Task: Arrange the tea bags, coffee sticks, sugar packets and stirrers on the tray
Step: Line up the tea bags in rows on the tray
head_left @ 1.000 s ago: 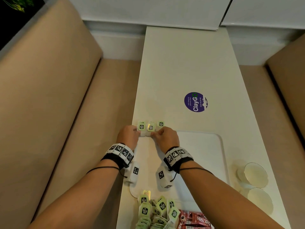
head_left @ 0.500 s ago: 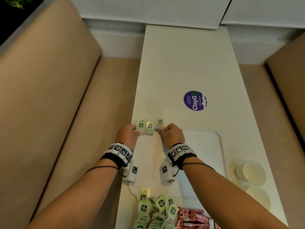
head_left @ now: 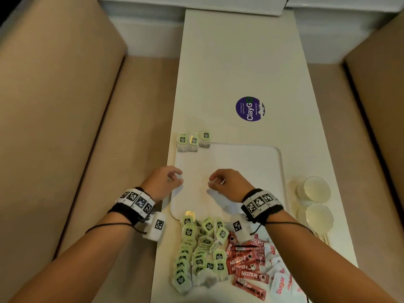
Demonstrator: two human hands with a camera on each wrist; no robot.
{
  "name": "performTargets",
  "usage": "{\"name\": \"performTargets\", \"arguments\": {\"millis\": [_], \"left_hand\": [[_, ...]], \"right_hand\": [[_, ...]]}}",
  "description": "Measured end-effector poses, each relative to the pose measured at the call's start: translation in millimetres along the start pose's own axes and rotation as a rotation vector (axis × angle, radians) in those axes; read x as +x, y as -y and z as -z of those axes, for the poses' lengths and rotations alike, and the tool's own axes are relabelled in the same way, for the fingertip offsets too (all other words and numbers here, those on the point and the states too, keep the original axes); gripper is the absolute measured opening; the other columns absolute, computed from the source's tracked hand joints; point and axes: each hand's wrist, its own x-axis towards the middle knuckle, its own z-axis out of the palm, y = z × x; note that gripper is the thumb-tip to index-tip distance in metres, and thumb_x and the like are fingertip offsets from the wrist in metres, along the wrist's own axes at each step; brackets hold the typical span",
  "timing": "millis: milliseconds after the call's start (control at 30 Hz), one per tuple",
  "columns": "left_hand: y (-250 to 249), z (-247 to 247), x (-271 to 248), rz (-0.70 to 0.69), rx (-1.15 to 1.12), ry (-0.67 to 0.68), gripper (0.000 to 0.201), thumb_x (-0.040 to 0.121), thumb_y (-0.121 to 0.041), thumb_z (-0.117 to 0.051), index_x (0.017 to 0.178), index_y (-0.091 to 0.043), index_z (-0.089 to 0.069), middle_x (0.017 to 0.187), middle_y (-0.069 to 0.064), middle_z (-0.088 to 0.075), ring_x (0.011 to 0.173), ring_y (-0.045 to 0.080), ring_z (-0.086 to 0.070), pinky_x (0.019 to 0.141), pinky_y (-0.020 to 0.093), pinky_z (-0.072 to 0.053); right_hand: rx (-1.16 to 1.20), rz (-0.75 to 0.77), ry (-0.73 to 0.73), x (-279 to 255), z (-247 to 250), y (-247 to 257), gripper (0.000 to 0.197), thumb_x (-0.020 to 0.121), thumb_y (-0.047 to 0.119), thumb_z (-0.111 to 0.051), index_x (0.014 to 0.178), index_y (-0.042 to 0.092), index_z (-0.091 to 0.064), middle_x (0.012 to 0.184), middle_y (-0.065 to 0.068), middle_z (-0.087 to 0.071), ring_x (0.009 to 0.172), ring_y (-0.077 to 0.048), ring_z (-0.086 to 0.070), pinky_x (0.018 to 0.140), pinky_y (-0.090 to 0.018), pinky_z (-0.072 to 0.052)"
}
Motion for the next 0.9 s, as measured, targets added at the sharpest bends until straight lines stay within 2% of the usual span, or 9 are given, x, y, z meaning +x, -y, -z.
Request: {"name": "performTargets", "arguments": {"millis": [67,200,267,333,433,500,567,700,900], "left_hand": [[7.7,-9.4,-17.5,-0.025,0.016,0.083,0.021,0.091,-0.029,-0.072,0.111,-0.03,-0.067,0.091,-0.005,-0.065,0.079,0.007,-0.058,0.073,0.02,-0.042],[16.7,-27.0,-45.1,-0.07,0.059,0.21,0.03,0.091,-0.029,-0.073,0.12,-0.031,-0.065,0.1,-0.01,-0.067,0.069,-0.002,-0.055,0.073,0.017,-0.043],[18.6,-33.4,-55.7,-0.075,0.089,0.246,0.036,0.09,-0.029,-0.074,0.125,-0.031,-0.064,0.108,-0.012,-0.067,0.071,-0.003,-0.057,0.072,0.013,-0.044],[20.0,-39.2,-64.4,-0.063,0.117,0.266,0.042,0.089,-0.033,-0.074,0.129,-0.029,-0.062,0.111,-0.015,-0.065,0.069,0.0,-0.057,0.069,0.012,-0.044],[22.1,-46.8,-74.3,-0.061,0.129,0.265,0.052,0.089,-0.034,-0.075,0.136,-0.026,-0.056,0.115,-0.015,-0.063,0.072,0.008,-0.058,0.071,0.016,-0.045],[22.1,-50.3,-78.4,-0.061,0.141,0.237,0.058,0.089,-0.034,-0.074,0.141,-0.026,-0.051,0.126,-0.016,-0.058,0.074,0.007,-0.06,0.075,0.02,-0.046],[23.2,-53.8,-79.7,-0.055,0.134,0.216,0.062,0.09,-0.032,-0.074,0.145,-0.024,-0.047,0.129,-0.016,-0.056,0.076,0.006,-0.059,0.081,0.025,-0.048],[23.4,-60.4,-80.2,-0.037,0.08,0.178,0.053,0.09,-0.025,-0.073,0.139,-0.019,-0.054,0.108,-0.007,-0.063,0.079,0.012,-0.058,0.088,0.036,-0.055],[17.9,-63.6,-80.4,0.009,0.137,0.166,0.048,0.092,-0.027,-0.071,0.136,-0.016,-0.057,0.126,0.001,-0.064,0.107,0.016,-0.062,0.101,0.035,-0.049]], "right_hand": [[-0.026,0.008,0.047,-19.0,-6.1,-2.0,0.022,0.093,0.039,-0.068,0.109,0.024,-0.072,0.099,0.006,-0.07,0.09,-0.009,-0.064,0.085,-0.026,-0.05],[-0.042,0.02,0.14,-50.8,-20.0,0.1,0.029,0.095,0.042,-0.066,0.117,0.024,-0.072,0.114,0.007,-0.072,0.096,-0.007,-0.064,0.087,-0.023,-0.047],[-0.05,0.042,0.16,-63.6,-27.3,2.6,0.033,0.096,0.044,-0.065,0.121,0.024,-0.072,0.118,0.007,-0.071,0.099,-0.006,-0.064,0.09,-0.023,-0.047],[-0.048,0.053,0.169,-74.3,-34.0,4.6,0.036,0.095,0.046,-0.065,0.123,0.025,-0.071,0.12,0.007,-0.071,0.102,-0.006,-0.064,0.094,-0.027,-0.049],[-0.075,0.072,0.181,-85.6,-45.8,6.5,0.038,0.095,0.045,-0.065,0.126,0.024,-0.069,0.124,0.004,-0.07,0.108,-0.01,-0.063,0.097,-0.028,-0.048],[-0.1,0.081,0.179,-91.5,-53.8,6.9,0.04,0.095,0.043,-0.066,0.129,0.022,-0.067,0.128,0.002,-0.067,0.115,-0.013,-0.062,0.101,-0.029,-0.047],[-0.126,0.085,0.153,-95.8,-59.3,7.1,0.042,0.093,0.044,-0.068,0.129,0.022,-0.066,0.129,0.001,-0.065,0.116,-0.015,-0.06,0.103,-0.032,-0.047],[-0.128,0.084,0.117,-100.2,-63.9,8.1,0.045,0.09,0.047,-0.07,0.128,0.023,-0.066,0.126,0.002,-0.065,0.114,-0.014,-0.06,0.1,-0.03,-0.047],[-0.129,0.05,0.07,-100.6,-67.9,6.9,0.032,0.094,0.037,-0.067,0.122,0.021,-0.07,0.12,0.0,-0.07,0.108,-0.014,-0.063,0.097,-0.029,-0.05]]}}
